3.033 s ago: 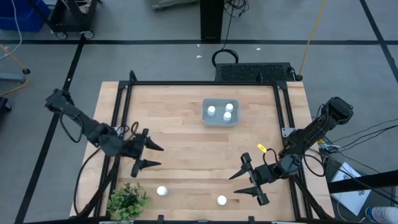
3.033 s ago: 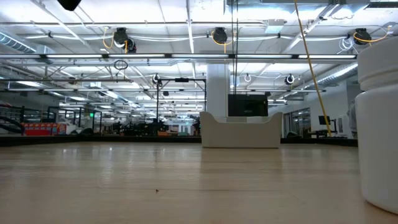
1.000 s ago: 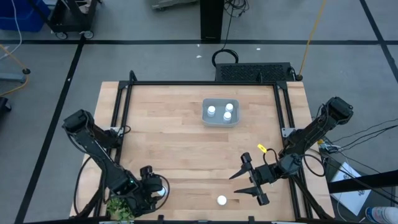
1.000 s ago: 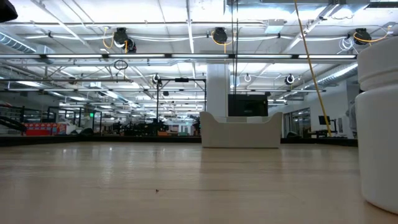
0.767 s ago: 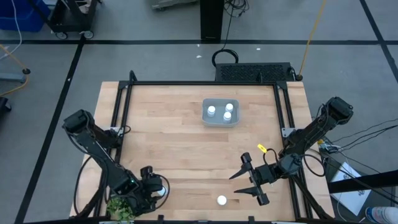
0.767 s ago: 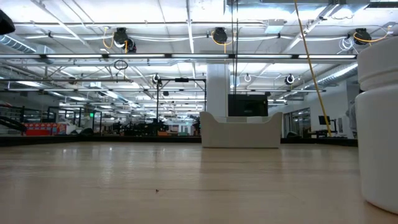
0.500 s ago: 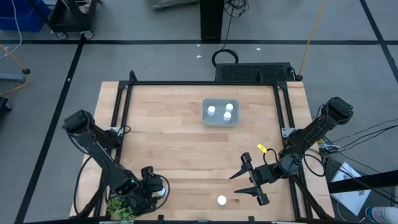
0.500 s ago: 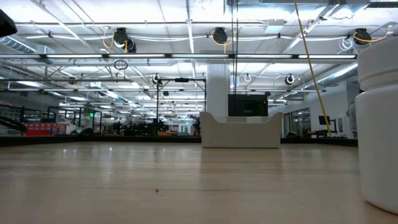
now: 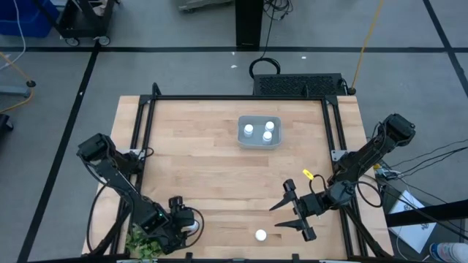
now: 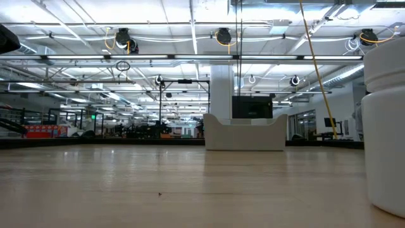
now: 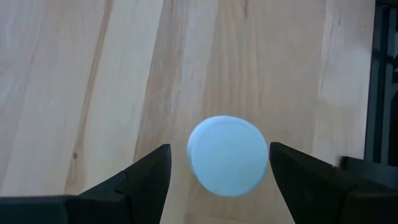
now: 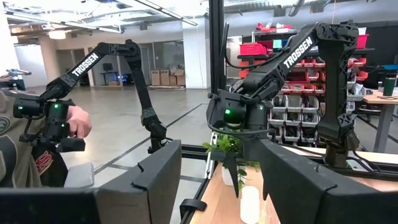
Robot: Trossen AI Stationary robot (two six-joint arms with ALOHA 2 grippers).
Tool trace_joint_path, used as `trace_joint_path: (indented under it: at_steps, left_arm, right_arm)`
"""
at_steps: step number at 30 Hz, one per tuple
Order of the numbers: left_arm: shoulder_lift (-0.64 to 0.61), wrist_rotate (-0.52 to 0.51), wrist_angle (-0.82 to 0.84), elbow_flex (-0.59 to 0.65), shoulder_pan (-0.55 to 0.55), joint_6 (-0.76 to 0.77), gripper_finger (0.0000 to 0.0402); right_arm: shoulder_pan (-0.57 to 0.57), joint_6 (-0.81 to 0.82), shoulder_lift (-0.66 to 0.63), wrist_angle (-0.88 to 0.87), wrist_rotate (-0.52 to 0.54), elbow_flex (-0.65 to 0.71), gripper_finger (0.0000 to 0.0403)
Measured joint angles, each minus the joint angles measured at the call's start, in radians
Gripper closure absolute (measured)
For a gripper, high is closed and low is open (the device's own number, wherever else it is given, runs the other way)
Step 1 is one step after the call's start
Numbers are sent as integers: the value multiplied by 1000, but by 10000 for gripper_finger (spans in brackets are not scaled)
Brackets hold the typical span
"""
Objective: Pick and place pill bottles into a basket
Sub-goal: Put the white medicine bottle into the gray bin
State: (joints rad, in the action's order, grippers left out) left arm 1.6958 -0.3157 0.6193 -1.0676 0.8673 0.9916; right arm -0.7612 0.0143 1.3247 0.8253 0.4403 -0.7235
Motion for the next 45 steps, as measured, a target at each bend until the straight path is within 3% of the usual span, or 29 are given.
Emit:
trace_joint_path:
  at_steps: [14,25,32,36,45]
  left_arm:
    - [0,18,-4,0,-11,-21,131]
    - [0,9,-45,0,-16,-55,234]
    - [-1,9,-48,0,-16,-75,233]
    - [-17,-47,-47,0,-21,-117,228]
    - [-164,-134,-46,0,-88,-266,235]
  right_arm:
    - [0,0,0,0,0,0,195]
    - [0,0,0,-7,0,0,195]
    - [0,0,0,-7,0,0,195]
    - [0,0,0,-7,0,0,195]
    - [0,0,0,-7,0,0,195]
